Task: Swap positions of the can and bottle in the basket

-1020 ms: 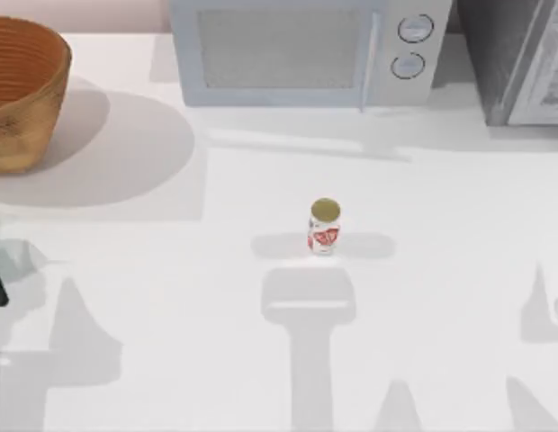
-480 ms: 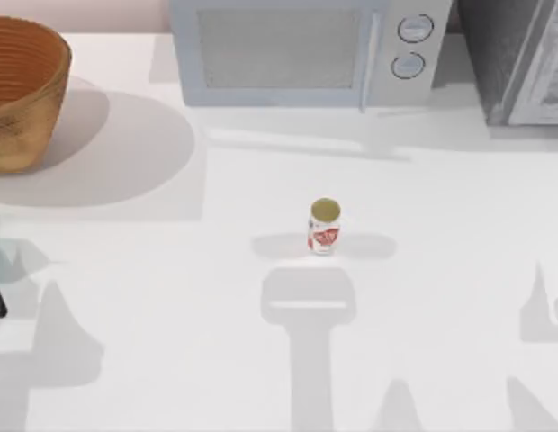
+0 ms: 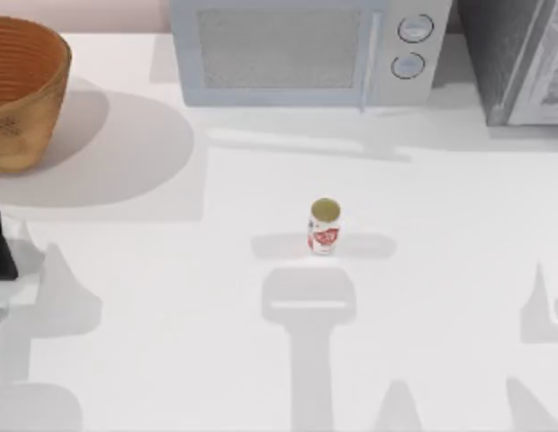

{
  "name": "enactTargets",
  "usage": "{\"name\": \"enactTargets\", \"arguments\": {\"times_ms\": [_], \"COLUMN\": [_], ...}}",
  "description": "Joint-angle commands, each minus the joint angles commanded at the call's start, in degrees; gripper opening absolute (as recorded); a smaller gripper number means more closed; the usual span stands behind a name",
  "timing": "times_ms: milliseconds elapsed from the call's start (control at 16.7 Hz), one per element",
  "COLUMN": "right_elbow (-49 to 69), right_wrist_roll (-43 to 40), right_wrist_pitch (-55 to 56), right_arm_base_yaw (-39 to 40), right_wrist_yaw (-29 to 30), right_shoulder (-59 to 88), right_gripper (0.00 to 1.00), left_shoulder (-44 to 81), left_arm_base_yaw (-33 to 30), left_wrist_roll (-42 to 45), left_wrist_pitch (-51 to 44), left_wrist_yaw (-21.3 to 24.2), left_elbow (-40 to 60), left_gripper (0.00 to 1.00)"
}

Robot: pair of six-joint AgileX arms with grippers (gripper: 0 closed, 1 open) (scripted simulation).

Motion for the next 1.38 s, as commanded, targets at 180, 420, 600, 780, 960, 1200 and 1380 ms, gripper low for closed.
{"name": "enactTargets", "arguments": {"times_ms": [180, 420, 600, 780, 960, 1200, 1380], "right_elbow": [0.0, 0.0, 0.0, 0.0, 0.0, 0.0, 0.0], "right_wrist_roll": [0.0, 0.0, 0.0, 0.0, 0.0, 0.0, 0.0], "right_wrist_pitch": [0.0, 0.0, 0.0, 0.0, 0.0, 0.0, 0.0], "right_arm_base_yaw": [0.0, 0.0, 0.0, 0.0, 0.0, 0.0, 0.0], "right_wrist_yaw": [0.0, 0.0, 0.0, 0.0, 0.0, 0.0, 0.0], "right_shoulder": [0.0, 0.0, 0.0, 0.0, 0.0, 0.0, 0.0], "right_gripper": [1.0, 1.0, 1.0, 1.0, 1.0, 1.0, 1.0], "left_shoulder": [0.86, 0.86, 0.86, 0.86, 0.86, 0.86, 0.86], "left_arm_base_yaw": [-1.3, -1.3, -1.3, -1.3, -1.3, -1.3, -1.3], "left_wrist_roll": [-0.3, -0.3, -0.3, -0.3, -0.3, -0.3, -0.3], "left_wrist_pitch": [-1.67, -1.67, -1.67, -1.67, -1.67, -1.67, -1.67], "left_wrist_yaw": [-1.25, -1.25, -1.25, -1.25, -1.25, -1.25, -1.25], "left_elbow": [2.65, 2.65, 2.65, 2.65, 2.65, 2.65, 2.65], "left_gripper": [1.0, 0.92, 0.7, 0.47, 0.25, 0.0, 0.0]}}
